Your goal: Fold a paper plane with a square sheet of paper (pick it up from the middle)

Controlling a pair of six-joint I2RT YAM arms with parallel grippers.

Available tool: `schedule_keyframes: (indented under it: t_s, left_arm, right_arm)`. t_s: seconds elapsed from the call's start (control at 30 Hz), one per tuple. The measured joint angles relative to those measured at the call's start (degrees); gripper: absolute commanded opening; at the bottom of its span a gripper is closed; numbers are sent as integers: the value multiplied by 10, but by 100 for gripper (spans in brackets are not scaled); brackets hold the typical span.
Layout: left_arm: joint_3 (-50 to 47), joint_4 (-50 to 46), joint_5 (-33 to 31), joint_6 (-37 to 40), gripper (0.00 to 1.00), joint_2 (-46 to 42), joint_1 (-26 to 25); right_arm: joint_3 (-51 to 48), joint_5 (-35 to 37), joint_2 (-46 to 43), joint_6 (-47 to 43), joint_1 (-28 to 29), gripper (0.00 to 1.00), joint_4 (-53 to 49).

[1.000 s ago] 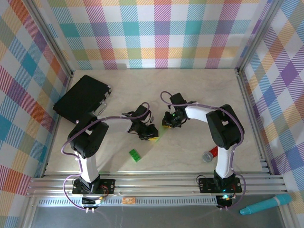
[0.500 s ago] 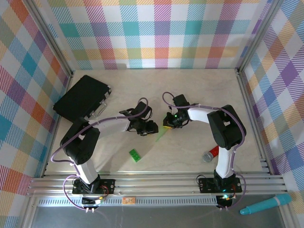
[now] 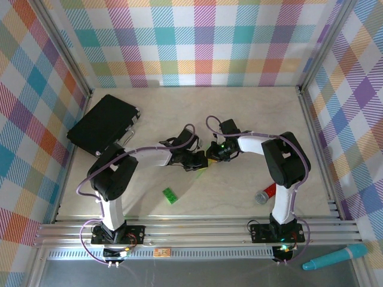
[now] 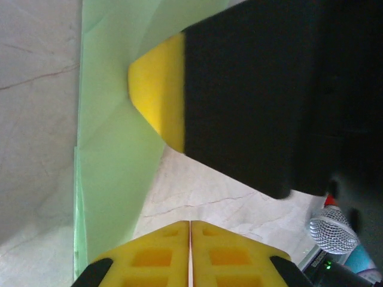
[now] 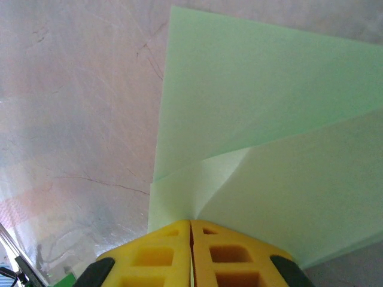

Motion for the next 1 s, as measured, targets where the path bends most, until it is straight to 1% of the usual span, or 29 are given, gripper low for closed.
schedule_keyframes:
  t_s: [0.17,0.73,1.0]
  left_arm:
    - [9,0,1,1,7,23,0]
    - [18,0,-5,7,5,45,0]
    - [-18,54,0,2,3,41,0]
  right_arm:
    - [0,-2,1,0,-1,10,0]
    - [0,-10,3,0,-3,10,0]
    - [2,-15,7,0,-5,9,0]
